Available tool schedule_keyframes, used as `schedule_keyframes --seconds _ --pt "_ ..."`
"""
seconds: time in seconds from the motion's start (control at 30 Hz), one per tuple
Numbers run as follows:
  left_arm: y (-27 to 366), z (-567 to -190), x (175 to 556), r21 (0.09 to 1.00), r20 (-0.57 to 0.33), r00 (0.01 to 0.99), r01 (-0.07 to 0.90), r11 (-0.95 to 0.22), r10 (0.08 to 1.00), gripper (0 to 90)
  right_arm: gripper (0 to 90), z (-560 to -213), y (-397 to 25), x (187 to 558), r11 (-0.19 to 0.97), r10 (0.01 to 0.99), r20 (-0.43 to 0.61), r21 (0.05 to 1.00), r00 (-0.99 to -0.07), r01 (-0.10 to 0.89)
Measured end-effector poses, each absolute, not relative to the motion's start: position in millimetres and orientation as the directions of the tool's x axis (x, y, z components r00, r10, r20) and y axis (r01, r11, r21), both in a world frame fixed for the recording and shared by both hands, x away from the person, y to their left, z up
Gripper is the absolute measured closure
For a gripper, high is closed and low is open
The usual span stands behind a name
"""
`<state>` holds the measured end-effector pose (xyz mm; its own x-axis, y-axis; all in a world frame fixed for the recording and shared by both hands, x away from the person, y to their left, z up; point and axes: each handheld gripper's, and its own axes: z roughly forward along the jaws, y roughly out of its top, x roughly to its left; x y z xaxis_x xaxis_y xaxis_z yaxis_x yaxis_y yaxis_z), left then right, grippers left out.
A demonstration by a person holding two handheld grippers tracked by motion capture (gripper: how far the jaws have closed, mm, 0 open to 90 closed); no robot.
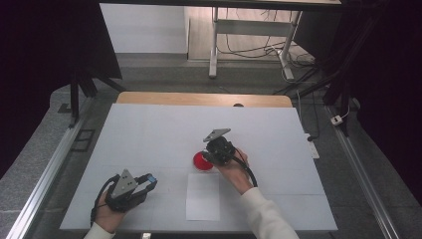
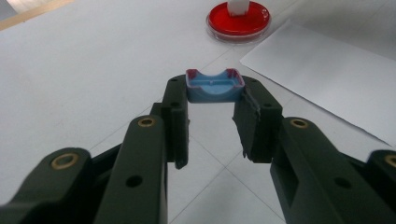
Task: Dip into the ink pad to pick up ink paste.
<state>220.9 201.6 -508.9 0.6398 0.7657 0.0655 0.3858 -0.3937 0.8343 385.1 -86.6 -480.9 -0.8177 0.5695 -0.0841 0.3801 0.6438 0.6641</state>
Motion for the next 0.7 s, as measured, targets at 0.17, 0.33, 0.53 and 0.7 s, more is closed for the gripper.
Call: schedule_keyframes --seconds 0.17,0.33,0.53,0.7 --pt "202.1 -509.5 222.2 0.833 0.064 0.641 0.388 -0.395 0.765 66.0 75.2 -470.0 -94.3 384.1 0.601 0.577 -0.072 0.713 -0.814 0.363" --pt "201.1 -509.0 221.4 0.834 0.066 0.642 0.385 -0.396 0.764 65.9 75.2 -467.0 -95.8 384.0 0.609 0.572 -0.078 0.706 -0.816 0.360" --pt "200.6 -509.5 221.7 0.833 0.067 0.641 0.387 -0.397 0.764 65.9 75.1 -464.0 -94.6 382.8 0.612 0.565 -0.083 0.709 -0.821 0.349" --pt "201.4 -509.5 221.8 0.832 0.066 0.642 0.387 -0.397 0.764 66.0 75.2 -464.7 -93.0 383.3 0.620 0.560 -0.085 0.703 -0.824 0.349"
